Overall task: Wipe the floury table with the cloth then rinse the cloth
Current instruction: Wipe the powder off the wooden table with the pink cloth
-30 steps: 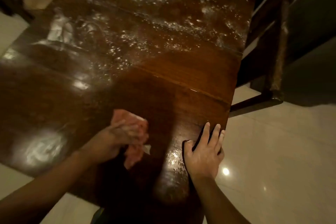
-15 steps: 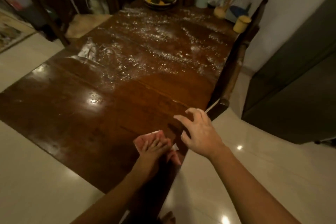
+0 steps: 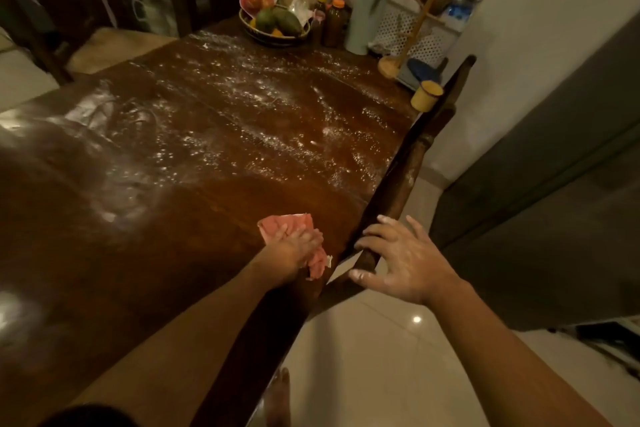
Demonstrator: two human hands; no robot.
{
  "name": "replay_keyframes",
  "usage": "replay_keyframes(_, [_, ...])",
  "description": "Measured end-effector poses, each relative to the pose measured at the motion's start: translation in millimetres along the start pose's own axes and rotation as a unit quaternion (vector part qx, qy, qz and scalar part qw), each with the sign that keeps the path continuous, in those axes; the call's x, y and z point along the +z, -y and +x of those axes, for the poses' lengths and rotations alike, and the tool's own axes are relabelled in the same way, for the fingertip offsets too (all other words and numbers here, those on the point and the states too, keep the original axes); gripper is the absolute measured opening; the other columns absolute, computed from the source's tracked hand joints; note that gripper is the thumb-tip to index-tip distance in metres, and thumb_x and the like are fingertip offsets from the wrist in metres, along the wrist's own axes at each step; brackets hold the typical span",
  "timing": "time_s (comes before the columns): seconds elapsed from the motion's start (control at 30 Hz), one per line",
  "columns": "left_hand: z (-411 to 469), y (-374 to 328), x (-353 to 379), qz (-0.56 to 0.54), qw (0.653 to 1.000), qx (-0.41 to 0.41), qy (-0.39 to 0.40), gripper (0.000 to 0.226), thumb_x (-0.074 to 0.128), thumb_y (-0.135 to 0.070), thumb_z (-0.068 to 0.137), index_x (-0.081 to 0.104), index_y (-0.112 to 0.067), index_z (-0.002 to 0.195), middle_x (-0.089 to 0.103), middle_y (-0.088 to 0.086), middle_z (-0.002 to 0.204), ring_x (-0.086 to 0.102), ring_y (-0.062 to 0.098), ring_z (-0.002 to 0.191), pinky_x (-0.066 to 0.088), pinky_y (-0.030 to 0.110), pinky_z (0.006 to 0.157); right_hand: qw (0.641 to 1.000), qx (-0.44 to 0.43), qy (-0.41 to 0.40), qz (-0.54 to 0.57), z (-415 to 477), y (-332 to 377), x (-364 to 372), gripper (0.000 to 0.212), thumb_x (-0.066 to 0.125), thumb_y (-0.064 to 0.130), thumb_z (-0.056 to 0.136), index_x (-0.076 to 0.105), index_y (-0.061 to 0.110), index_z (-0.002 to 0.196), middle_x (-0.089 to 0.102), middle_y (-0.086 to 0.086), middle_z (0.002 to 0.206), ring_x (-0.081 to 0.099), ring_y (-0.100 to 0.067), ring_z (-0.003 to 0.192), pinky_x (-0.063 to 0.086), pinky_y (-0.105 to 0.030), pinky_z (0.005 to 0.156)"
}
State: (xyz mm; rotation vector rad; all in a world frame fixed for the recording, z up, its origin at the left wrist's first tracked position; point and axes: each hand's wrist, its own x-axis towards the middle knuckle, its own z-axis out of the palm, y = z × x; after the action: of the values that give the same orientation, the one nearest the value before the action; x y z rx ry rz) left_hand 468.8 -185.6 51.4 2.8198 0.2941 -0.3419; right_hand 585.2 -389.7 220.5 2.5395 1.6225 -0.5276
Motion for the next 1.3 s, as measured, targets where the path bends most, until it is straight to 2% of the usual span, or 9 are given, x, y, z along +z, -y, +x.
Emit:
replay_keyframes(0.17, [106,6,-30,-0.101,0.982,-0.142,-0.069,0.059,0.037,-0.013,0.102,0.016,-0.025,0.156,0.017,-0.004,0.164,0.008,0.02,0.151,0.0,0.05,0.121,0.999,0.013,-0.034,0.026,42,-49,-10,0.059,0.019,0.069,0.089,0.061,0.041,0.12,0.039,0.016,0.148,0.006,-0.011,0.153,-0.008,-0.049,0.122])
replay_keyframes(0.3, [198,-3,-61,-0.16,0.96,-0.221,-0.059,0.06,0.038,-0.015,0.102,0.013,-0.02,0.157,0.007,-0.001,0.165,0.0,0.026,0.152,-0.003,0.055,0.12,0.995,0.056,-0.075,0.031,73,-94,-21,0.042,0.032,0.062,0.09,0.058,0.041,0.114,0.031,0.009,0.153,-0.001,-0.022,0.154,-0.007,-0.054,0.122])
replay_keyframes(0.47, [235,-32,-65,-0.068,0.995,-0.021,0.066,0.071,0.058,-0.031,0.092,0.022,-0.03,0.154,0.009,0.001,0.165,0.001,0.031,0.152,-0.003,0.057,0.12,0.989,0.078,-0.116,0.036,107,-133,-32,0.04,0.043,0.06,0.088,0.059,0.034,0.114,0.027,-0.002,0.155,0.002,-0.027,0.152,0.0,-0.057,0.123])
replay_keyframes(0.57, [192,1,-44,-0.087,0.989,0.119,0.025,0.064,0.052,-0.009,0.091,0.039,-0.036,0.147,0.01,-0.01,0.161,-0.008,0.019,0.15,-0.004,0.045,0.123,0.989,0.095,-0.096,0.056,124,-144,-32,0.049,0.049,0.059,0.089,0.053,0.026,0.125,0.023,-0.004,0.157,0.001,-0.027,0.152,0.002,-0.055,0.123])
replay_keyframes(0.67, [162,41,-47,-0.161,0.976,0.146,-0.026,0.056,0.058,-0.002,0.086,0.058,-0.031,0.134,0.029,-0.011,0.154,0.007,0.009,0.15,0.006,0.039,0.124,0.983,0.121,-0.097,0.093,135,-143,-22,0.063,0.053,0.051,0.091,0.037,0.022,0.145,0.015,-0.003,0.161,-0.004,-0.025,0.153,0.002,-0.055,0.123])
replay_keyframes(0.77, [182,51,-58,-0.193,0.978,0.023,-0.073,0.058,0.054,0.004,0.089,0.054,-0.025,0.139,0.038,-0.004,0.154,0.017,0.016,0.15,0.005,0.041,0.123,0.974,0.131,-0.144,0.115,137,-137,-13,0.073,0.047,0.048,0.086,0.027,0.02,0.151,0.018,-0.002,0.161,0.001,-0.024,0.153,0.011,-0.056,0.123])
replay_keyframes(0.93, [271,-6,-81,-0.149,0.977,-0.133,-0.069,0.072,0.047,0.007,0.091,0.03,-0.027,0.151,0.014,-0.001,0.164,0.003,0.029,0.151,-0.008,0.055,0.118,0.971,0.135,-0.144,0.135,134,-139,-11,0.076,0.045,0.048,0.087,0.02,0.021,0.155,0.007,0.002,0.166,-0.007,-0.018,0.154,0.009,-0.054,0.124])
replay_keyframes(1.13, [284,-21,-52,-0.079,0.99,0.119,0.005,0.064,0.055,-0.012,0.095,0.031,-0.035,0.15,0.019,-0.008,0.162,0.002,0.027,0.152,0.0,0.059,0.12,0.966,0.14,-0.144,0.163,138,-142,-5,0.077,0.049,0.046,0.091,0.015,0.028,0.157,-0.006,0.01,0.168,-0.018,-0.011,0.152,0.001,-0.05,0.124])
replay_keyframes(1.3, [232,54,-43,-0.194,0.962,0.191,0.003,0.067,0.059,0.005,0.081,0.06,-0.045,0.127,0.034,-0.02,0.153,0.01,0.007,0.151,0.013,0.049,0.123,0.963,0.139,-0.148,0.176,135,-144,-4,0.076,0.046,0.047,0.088,0.021,0.027,0.156,-0.003,0.01,0.168,-0.021,-0.006,0.149,0.006,-0.051,0.125])
